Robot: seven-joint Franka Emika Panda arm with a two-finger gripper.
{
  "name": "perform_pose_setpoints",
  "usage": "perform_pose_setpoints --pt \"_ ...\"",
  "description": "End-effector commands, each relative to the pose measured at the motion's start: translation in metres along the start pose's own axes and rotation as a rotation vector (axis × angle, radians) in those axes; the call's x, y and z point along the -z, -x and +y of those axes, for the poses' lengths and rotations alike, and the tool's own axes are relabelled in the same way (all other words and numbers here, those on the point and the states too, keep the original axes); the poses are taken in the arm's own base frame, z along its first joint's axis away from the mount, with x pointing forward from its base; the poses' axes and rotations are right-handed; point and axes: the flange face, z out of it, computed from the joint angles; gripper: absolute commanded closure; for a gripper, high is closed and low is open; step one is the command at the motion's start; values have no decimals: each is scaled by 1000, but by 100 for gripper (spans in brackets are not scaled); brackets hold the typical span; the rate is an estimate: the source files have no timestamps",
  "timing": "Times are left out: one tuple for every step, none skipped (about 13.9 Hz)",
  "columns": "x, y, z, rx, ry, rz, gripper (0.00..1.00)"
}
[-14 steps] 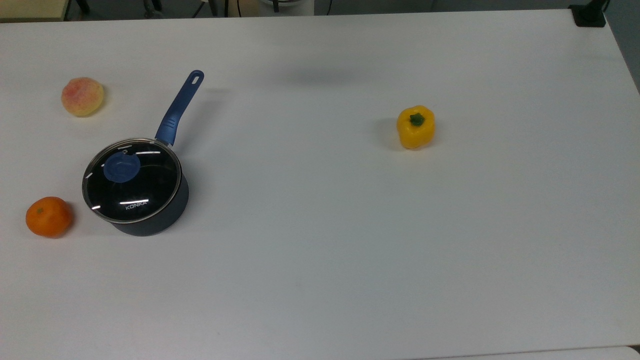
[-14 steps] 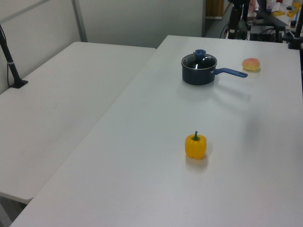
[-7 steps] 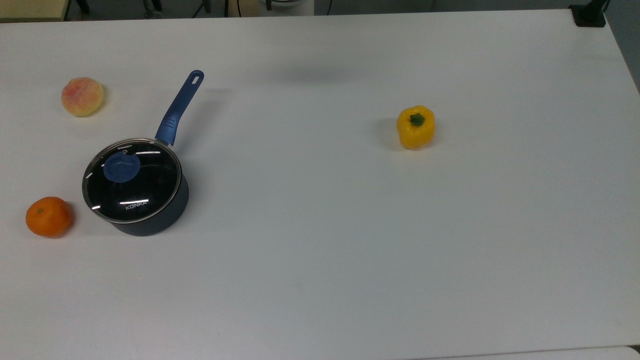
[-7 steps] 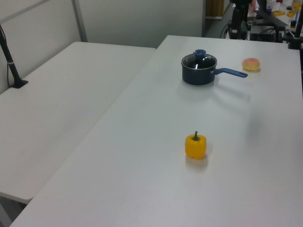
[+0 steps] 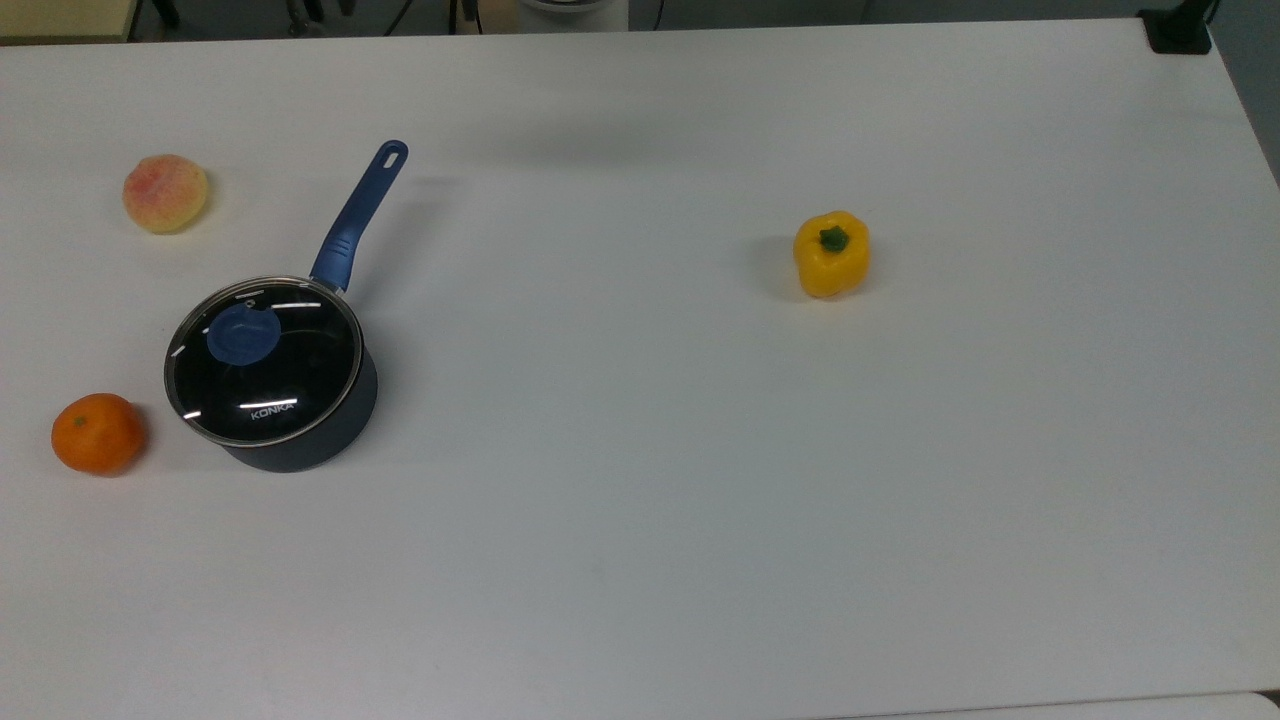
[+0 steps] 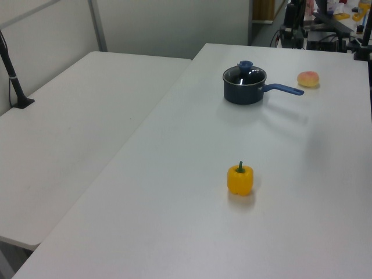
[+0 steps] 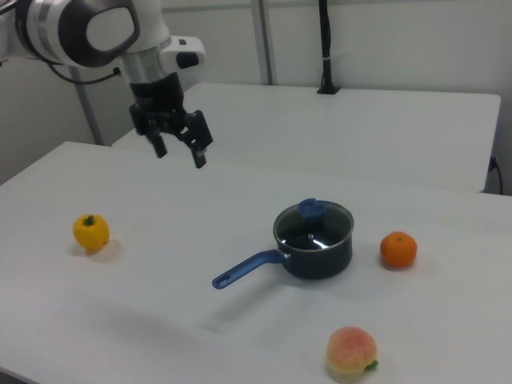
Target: Open lid
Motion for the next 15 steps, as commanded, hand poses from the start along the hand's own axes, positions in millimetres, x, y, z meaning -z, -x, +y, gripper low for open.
perform_pose_setpoints --pt "-2 -31 30 -230 23 125 0" --pt "-4 -35 40 -267 27 155 0" --pt "-7 -41 53 -293 33 187 0" --pt "-9 -44 59 -303 36 209 0" --pt "-17 -50 73 -323 44 228 0" --pt "-19 -58 81 -335 53 235 0" --pt "-30 -67 86 -341 62 223 0" --pt "-40 -73 96 -354 71 214 0" --pt "-42 -77 104 -364 77 212 0" --pt "-48 -83 110 -373 80 206 0" --pt "-54 -90 114 -377 86 203 0" --pt "-67 -101 116 -377 93 198 0" --pt "-80 -110 121 -377 101 190 0" --pt "-89 -116 123 -377 106 182 0" --pt "-99 -119 124 -375 109 176 0"
